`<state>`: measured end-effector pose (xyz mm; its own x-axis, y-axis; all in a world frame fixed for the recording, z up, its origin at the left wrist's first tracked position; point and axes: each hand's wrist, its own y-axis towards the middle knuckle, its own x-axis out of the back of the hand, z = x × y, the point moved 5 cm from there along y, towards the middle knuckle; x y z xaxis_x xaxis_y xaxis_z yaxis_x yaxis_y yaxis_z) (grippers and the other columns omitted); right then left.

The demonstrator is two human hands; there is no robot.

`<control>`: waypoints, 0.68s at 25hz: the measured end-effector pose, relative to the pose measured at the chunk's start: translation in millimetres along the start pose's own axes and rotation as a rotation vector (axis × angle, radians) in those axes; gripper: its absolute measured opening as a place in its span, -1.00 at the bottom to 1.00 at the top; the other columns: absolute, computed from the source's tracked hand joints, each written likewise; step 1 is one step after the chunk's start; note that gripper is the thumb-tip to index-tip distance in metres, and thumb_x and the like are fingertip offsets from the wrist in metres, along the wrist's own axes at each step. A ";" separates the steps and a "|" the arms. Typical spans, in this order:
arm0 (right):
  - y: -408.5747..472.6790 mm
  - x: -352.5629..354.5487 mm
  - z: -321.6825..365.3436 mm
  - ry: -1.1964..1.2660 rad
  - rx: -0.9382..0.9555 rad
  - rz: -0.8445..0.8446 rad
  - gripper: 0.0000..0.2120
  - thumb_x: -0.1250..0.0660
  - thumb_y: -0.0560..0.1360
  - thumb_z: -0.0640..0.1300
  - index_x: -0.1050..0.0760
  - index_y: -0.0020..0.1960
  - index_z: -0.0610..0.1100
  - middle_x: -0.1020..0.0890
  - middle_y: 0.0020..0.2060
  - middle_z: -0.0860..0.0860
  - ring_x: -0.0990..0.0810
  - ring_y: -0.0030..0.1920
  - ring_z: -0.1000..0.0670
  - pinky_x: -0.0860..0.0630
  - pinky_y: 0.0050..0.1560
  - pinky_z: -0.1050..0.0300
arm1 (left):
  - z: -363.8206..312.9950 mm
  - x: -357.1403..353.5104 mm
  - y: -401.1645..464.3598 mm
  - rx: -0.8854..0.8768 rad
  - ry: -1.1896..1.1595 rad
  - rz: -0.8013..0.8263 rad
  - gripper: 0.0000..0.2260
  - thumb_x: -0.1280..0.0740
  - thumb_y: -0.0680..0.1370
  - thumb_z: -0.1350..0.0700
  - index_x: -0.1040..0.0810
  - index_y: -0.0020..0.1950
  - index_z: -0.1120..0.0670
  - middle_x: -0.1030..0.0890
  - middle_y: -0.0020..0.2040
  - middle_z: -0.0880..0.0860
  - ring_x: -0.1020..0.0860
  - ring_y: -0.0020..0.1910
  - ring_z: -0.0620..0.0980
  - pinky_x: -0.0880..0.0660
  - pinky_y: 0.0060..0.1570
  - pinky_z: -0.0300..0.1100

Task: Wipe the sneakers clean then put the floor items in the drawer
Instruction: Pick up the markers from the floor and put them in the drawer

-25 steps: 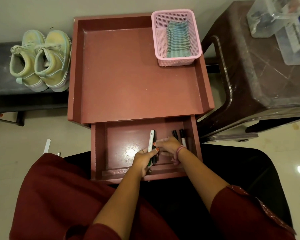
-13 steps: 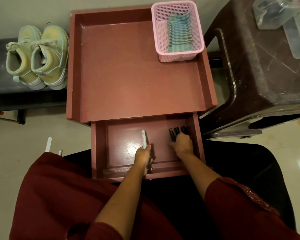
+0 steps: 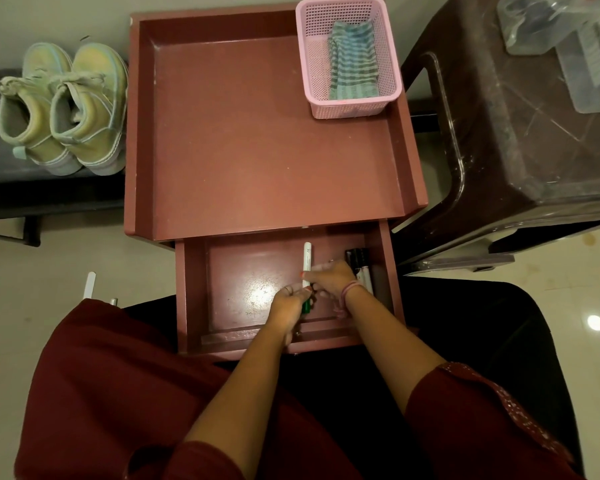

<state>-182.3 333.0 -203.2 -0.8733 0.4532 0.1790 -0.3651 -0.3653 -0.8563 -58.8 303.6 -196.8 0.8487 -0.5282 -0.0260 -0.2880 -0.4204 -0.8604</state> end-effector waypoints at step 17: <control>14.2 44.3 -24.1 -0.767 0.136 -0.436 -0.75 -0.21 0.56 -0.25 -0.43 0.22 -0.29 -0.57 0.11 -0.25 -0.58 0.11 -0.26 -0.54 0.04 -0.04 | -8.8 79.0 -4.8 -0.240 0.514 -0.232 -0.87 -0.32 0.54 0.24 -0.61 -0.02 0.04 -0.61 -0.07 -0.01 -0.57 -0.02 0.02 -0.49 0.17 -0.09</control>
<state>-218.4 367.6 -219.1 -0.6056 -0.0767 0.7920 -0.7076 -0.4035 -0.5801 5.7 257.3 -190.2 0.5956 -0.6663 0.4486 -0.2641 -0.6899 -0.6740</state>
